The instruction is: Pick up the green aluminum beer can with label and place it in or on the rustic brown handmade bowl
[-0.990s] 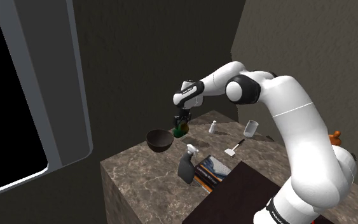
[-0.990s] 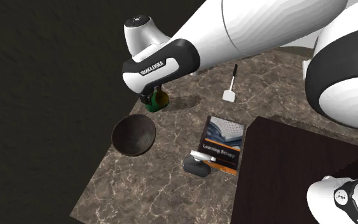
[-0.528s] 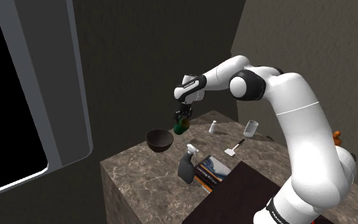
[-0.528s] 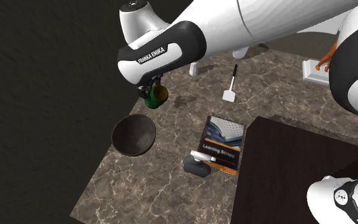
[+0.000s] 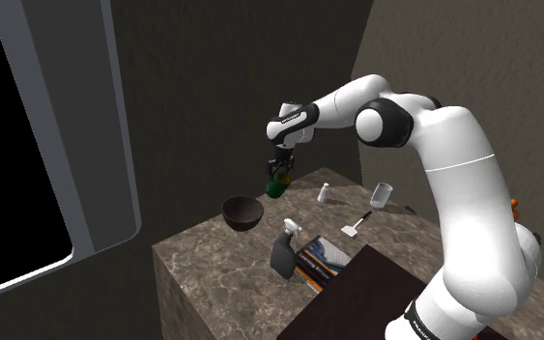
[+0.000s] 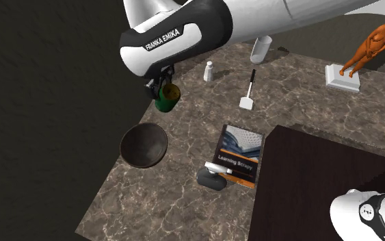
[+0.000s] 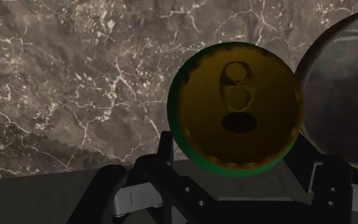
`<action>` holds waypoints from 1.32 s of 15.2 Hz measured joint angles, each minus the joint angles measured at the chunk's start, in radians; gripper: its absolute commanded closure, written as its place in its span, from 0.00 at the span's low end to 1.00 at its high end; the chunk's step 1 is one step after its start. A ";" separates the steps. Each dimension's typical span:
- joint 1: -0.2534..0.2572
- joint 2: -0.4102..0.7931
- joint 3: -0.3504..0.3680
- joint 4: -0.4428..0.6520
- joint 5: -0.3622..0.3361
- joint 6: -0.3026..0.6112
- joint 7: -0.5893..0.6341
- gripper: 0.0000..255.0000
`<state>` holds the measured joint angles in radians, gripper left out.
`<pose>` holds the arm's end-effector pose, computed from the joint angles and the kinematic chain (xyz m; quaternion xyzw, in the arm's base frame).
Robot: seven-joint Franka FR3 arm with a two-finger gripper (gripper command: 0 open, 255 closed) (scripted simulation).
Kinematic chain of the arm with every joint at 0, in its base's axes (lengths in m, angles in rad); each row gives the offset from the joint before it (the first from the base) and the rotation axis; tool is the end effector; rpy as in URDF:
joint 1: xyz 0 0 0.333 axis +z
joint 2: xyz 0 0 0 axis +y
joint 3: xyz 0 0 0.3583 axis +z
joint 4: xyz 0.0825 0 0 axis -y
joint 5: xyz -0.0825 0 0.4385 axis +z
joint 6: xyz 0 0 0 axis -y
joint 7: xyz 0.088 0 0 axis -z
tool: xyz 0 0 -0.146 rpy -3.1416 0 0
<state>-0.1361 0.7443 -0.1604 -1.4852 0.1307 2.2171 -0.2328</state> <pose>0.7610 -0.2048 0.1958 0.9987 -0.0505 -0.0013 0.0019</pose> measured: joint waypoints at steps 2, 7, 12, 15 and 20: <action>0.001 -0.013 -0.002 0.002 -0.002 -0.015 0.001 1.00; 0.006 -0.056 -0.007 0.005 -0.009 -0.061 0.006 1.00; 0.014 -0.083 -0.009 0.018 -0.014 -0.101 0.017 1.00; 0.054 -0.095 -0.002 0.015 -0.021 -0.109 0.064 1.00; 0.132 -0.097 0.013 0.048 -0.034 -0.142 0.163 1.00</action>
<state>-0.0044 0.6471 -0.1475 -1.4370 0.0970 2.0747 -0.0697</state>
